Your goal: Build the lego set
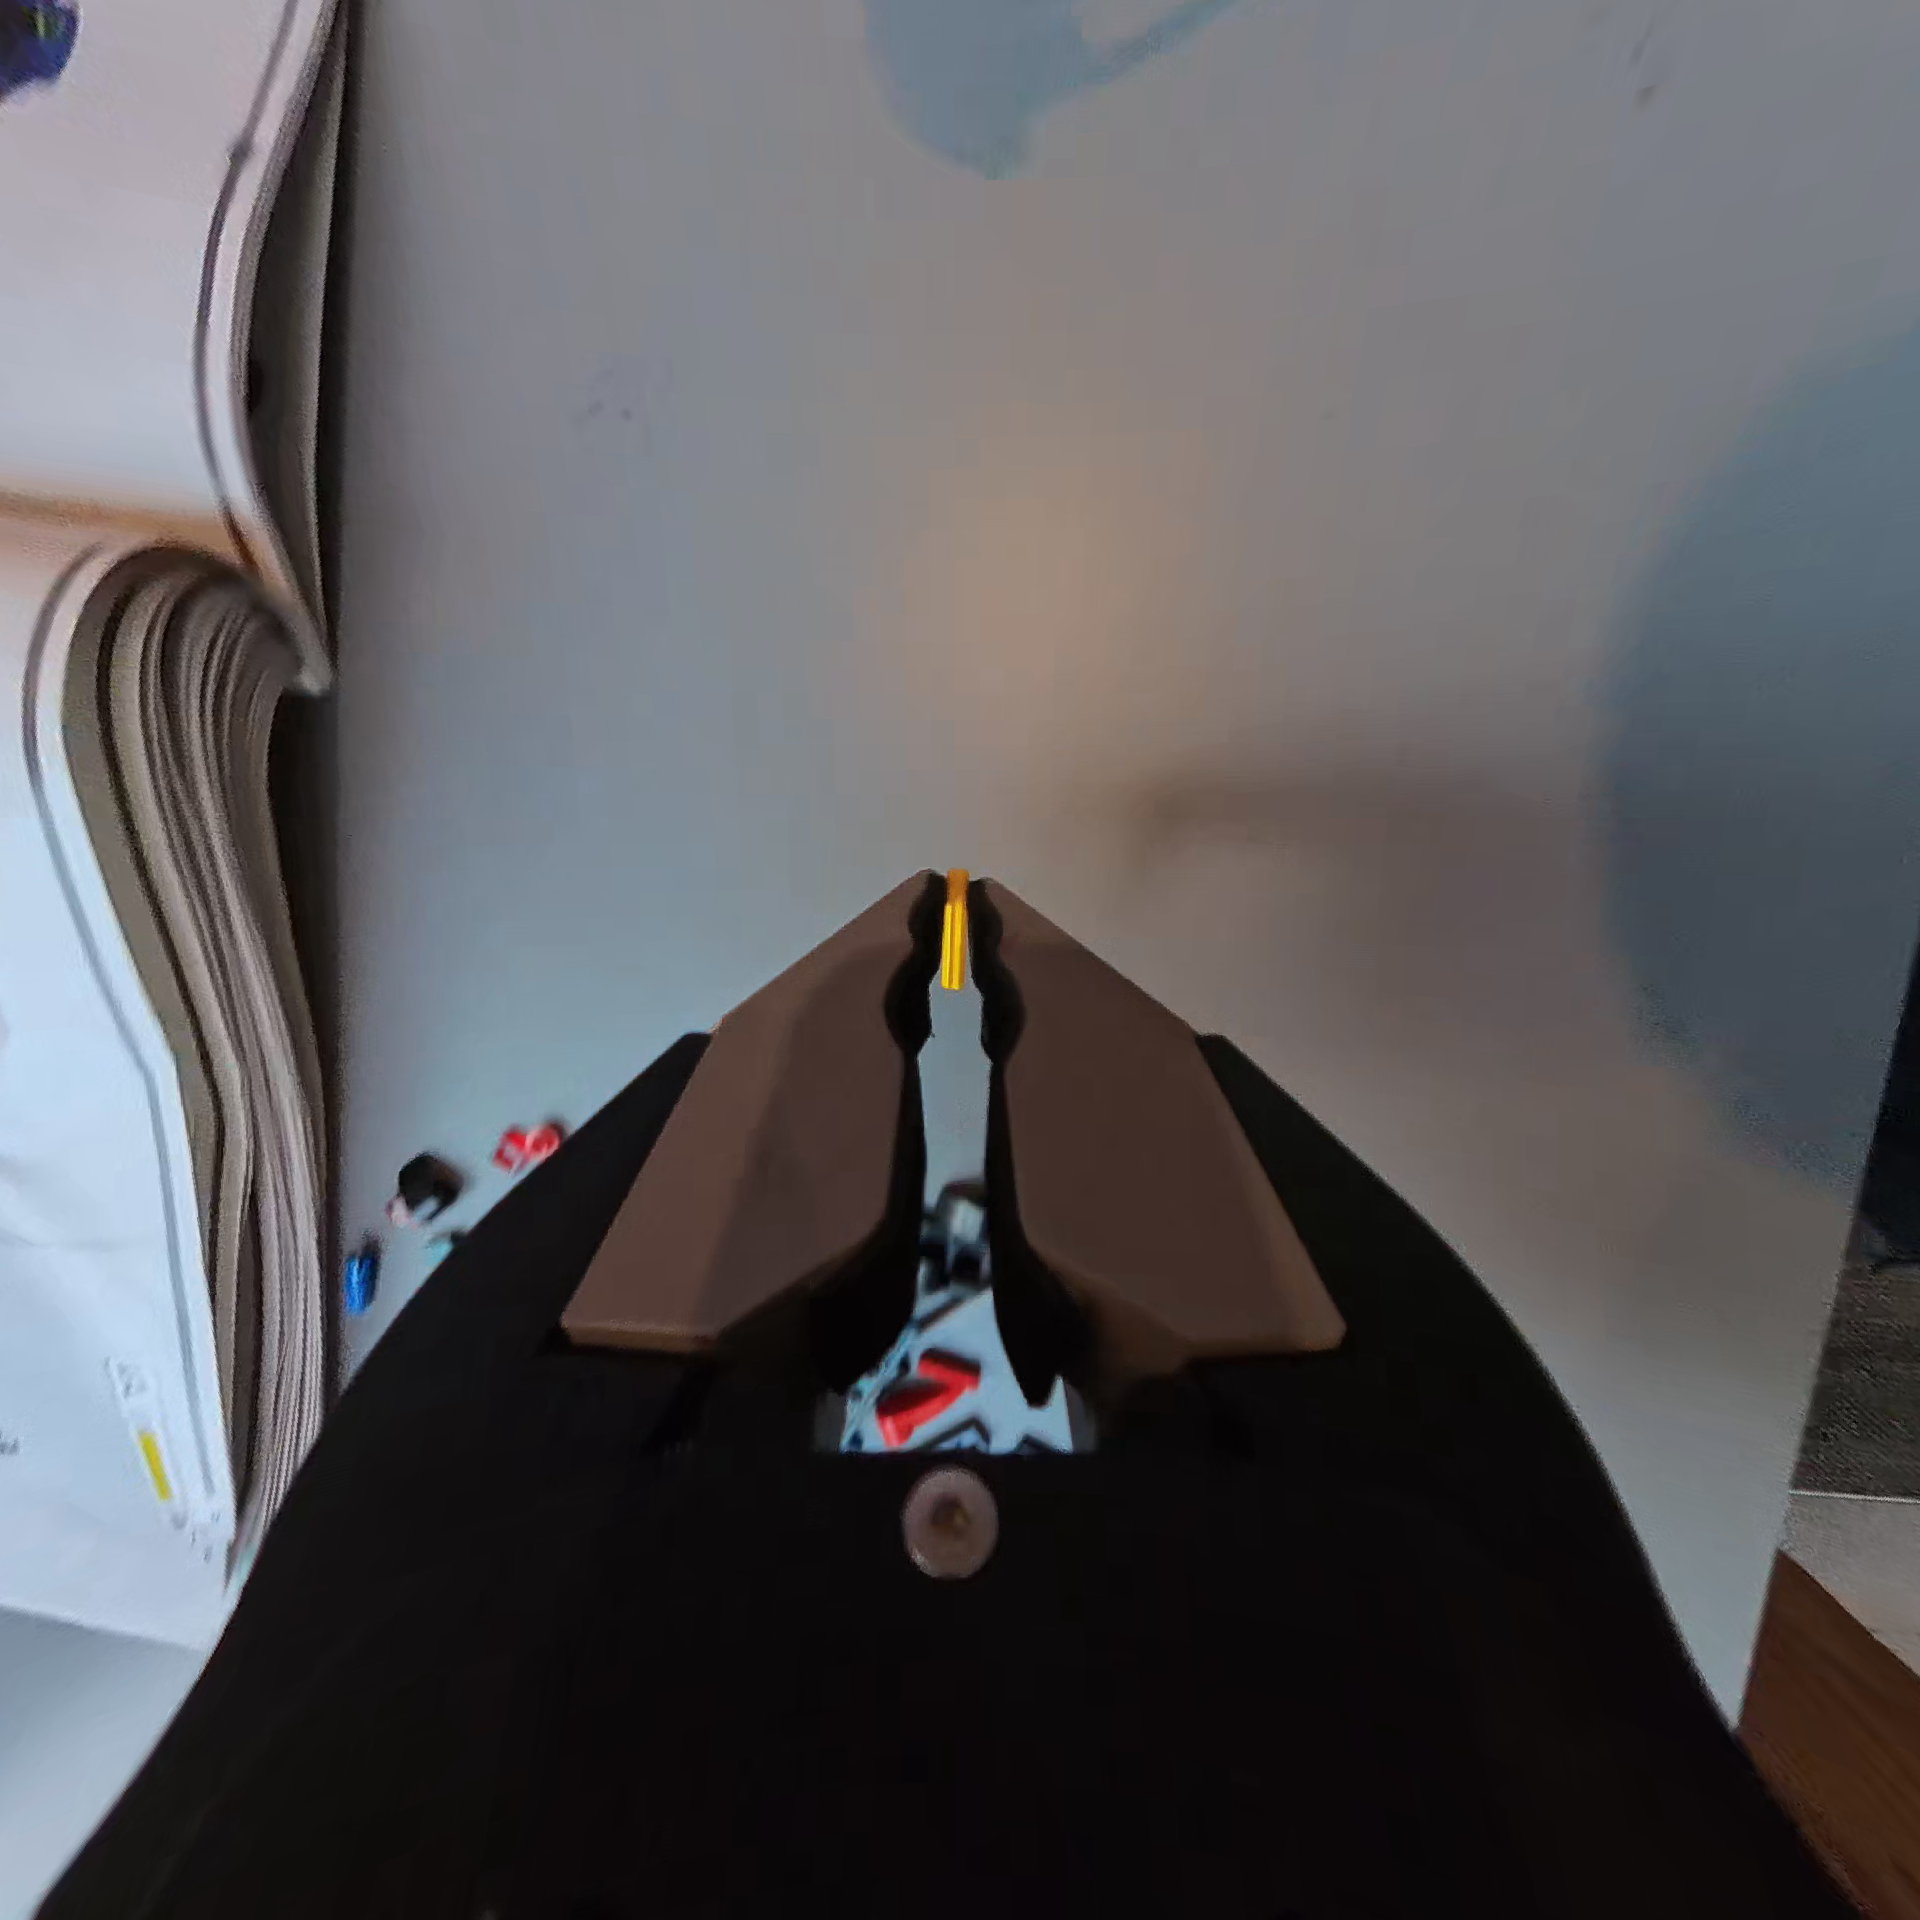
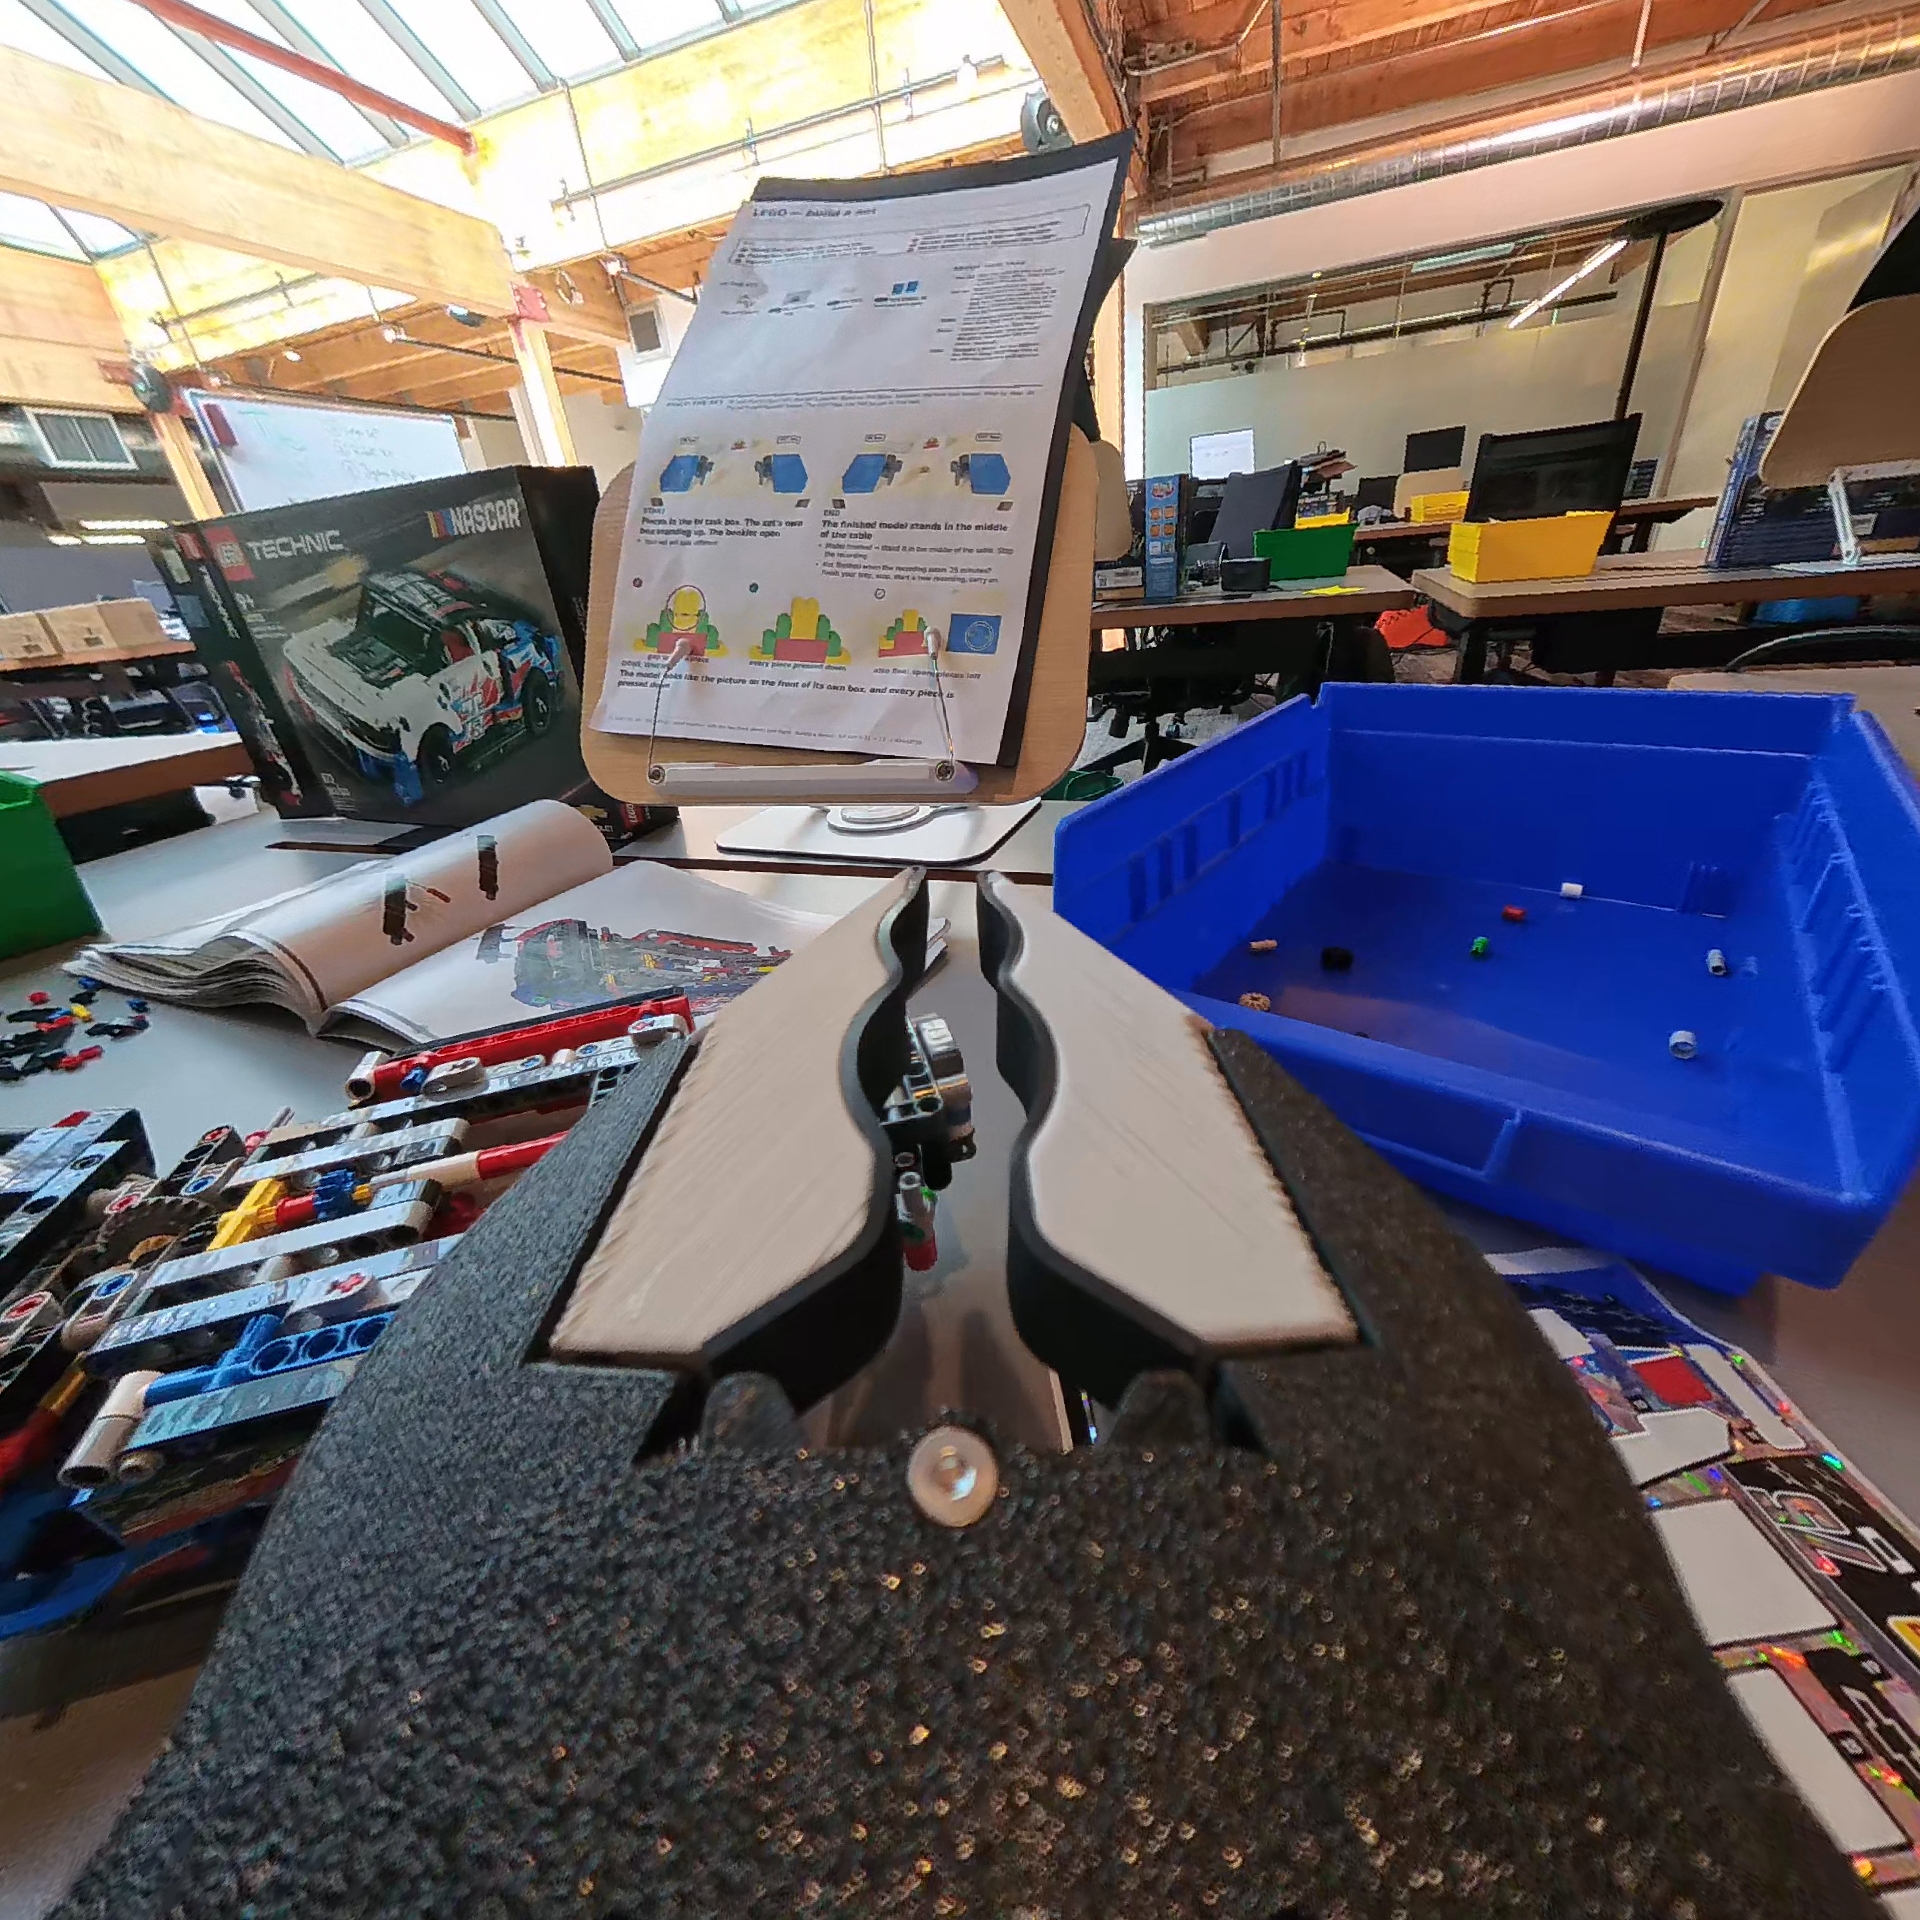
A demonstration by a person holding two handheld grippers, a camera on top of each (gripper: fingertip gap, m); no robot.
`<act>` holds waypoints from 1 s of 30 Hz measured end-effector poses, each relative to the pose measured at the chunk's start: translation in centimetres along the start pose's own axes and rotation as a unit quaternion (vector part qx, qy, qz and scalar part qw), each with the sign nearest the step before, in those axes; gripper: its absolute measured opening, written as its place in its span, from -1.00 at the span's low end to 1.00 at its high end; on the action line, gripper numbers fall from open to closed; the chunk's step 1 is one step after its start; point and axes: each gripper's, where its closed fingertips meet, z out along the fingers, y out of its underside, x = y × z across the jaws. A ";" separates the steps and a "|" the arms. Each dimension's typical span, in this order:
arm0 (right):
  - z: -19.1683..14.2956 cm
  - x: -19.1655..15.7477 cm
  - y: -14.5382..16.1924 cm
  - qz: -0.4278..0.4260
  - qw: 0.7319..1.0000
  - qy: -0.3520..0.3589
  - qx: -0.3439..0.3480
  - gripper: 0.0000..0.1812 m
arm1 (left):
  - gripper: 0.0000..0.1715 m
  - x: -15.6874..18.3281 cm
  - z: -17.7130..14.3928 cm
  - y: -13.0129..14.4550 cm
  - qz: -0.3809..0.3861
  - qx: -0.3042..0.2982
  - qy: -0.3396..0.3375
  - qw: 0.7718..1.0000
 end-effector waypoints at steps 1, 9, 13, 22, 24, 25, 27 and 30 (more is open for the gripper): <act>0.0 0.0 0.0 0.000 1.000 -0.001 0.000 -0.90 | -0.98 0.7 0.6 -1.1 0.006 0.001 0.004 1.000; 0.0 -0.2 0.1 0.003 1.000 -0.006 -0.004 -0.90 | -0.97 1.8 4.1 -3.3 -0.008 -0.009 -0.013 1.000; 0.0 -0.1 0.3 0.003 1.000 -0.005 -0.008 -0.90 | -0.77 1.6 3.7 -2.7 -0.032 0.002 -0.019 0.999; -0.1 0.9 0.7 -0.008 1.000 0.020 -0.017 -0.90 | -0.67 -4.6 -5.2 4.6 -0.165 0.006 -0.132 0.977; 0.1 1.4 0.9 -0.002 0.999 0.027 -0.022 -0.90 | -0.68 -7.3 -7.8 8.5 -0.204 -0.013 -0.175 0.963; 0.1 1.6 1.0 0.001 0.999 0.031 -0.024 -0.90 | -0.69 -8.0 -8.3 9.9 -0.215 -0.015 -0.174 0.961; 0.2 2.0 1.1 0.002 0.999 0.040 -0.025 -0.90 | -0.67 -9.0 -8.4 11.7 -0.223 -0.019 -0.167 0.960; 0.2 2.3 1.2 -0.004 0.998 0.052 -0.026 -0.91 | -0.75 -9.7 -7.0 13.4 -0.177 -0.048 -0.154 0.971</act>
